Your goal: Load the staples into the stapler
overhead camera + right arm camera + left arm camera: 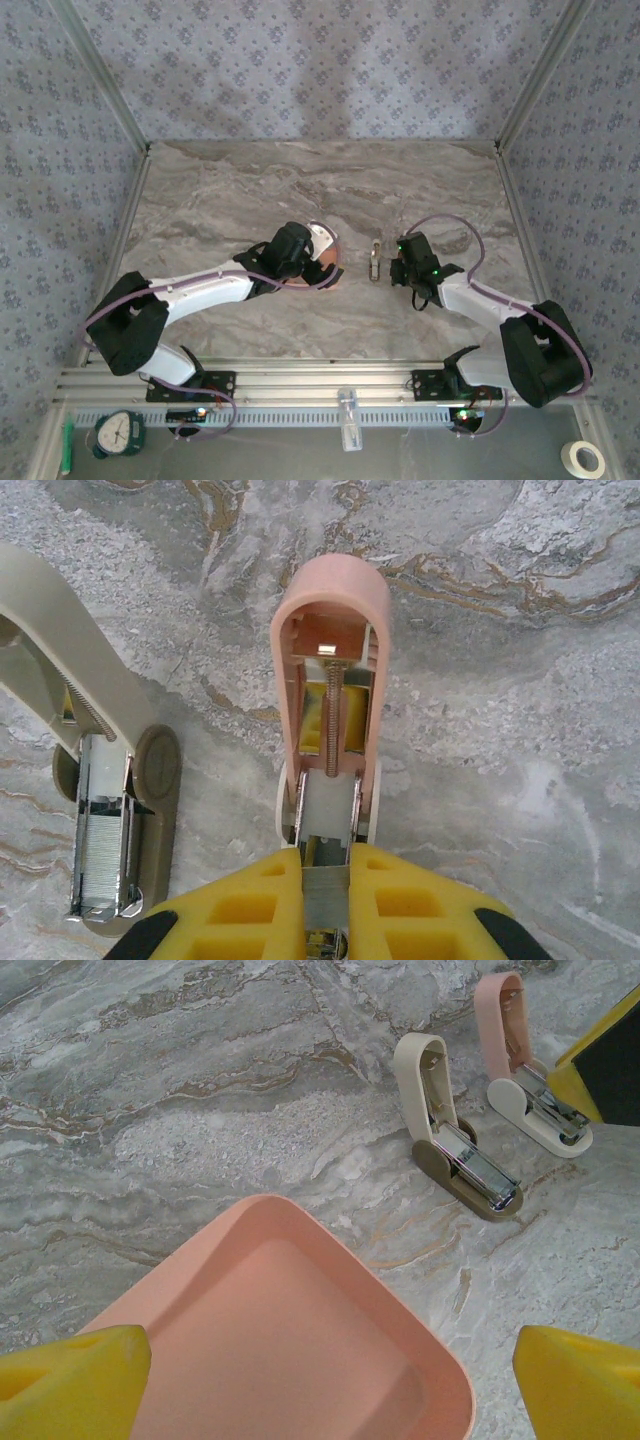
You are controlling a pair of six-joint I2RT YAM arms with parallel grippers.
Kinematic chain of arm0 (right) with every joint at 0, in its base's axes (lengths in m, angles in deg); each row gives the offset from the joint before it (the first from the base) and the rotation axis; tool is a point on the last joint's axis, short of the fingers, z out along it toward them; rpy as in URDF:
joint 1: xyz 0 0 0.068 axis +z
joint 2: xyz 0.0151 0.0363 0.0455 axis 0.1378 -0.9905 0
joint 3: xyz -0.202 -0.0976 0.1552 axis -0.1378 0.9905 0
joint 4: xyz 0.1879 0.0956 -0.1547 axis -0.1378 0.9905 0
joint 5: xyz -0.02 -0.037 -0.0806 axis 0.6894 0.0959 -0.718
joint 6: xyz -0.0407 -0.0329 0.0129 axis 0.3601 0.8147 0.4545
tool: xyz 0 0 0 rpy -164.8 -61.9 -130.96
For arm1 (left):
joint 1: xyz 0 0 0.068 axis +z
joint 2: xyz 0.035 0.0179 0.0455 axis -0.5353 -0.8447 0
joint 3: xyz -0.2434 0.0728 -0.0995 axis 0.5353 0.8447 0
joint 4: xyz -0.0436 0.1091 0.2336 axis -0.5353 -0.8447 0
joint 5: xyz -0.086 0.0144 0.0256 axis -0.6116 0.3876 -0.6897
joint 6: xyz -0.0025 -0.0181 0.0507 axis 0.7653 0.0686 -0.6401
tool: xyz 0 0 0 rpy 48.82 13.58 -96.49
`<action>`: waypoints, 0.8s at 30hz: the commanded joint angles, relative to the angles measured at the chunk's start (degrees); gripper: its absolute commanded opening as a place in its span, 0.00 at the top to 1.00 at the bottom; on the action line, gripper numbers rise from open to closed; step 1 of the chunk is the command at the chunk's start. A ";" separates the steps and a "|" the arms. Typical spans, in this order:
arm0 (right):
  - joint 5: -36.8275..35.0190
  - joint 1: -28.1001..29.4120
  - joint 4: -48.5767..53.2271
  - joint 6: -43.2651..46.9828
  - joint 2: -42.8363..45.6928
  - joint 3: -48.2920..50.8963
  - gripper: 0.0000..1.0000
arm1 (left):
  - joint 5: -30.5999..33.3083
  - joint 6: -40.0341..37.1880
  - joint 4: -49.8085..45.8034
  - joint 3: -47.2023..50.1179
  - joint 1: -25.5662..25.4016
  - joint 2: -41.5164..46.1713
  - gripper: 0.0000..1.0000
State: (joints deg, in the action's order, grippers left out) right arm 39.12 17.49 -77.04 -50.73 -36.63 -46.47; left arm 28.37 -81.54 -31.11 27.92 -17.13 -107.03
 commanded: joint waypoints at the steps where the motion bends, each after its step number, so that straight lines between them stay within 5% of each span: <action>1: -0.36 0.60 0.97 -0.53 1.39 0.35 0.84 | -0.49 0.48 -0.47 -1.95 0.19 -0.19 0.07; 24: -10.87 5.68 -2.25 -7.98 4.33 2.92 0.84 | -0.04 7.36 7.21 1.60 1.17 -1.37 0.07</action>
State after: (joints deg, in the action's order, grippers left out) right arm 30.49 22.87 -79.73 -57.31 -31.08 -43.69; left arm 28.39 -74.89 -25.27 28.68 -16.83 -108.93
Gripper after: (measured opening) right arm 0.161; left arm 0.933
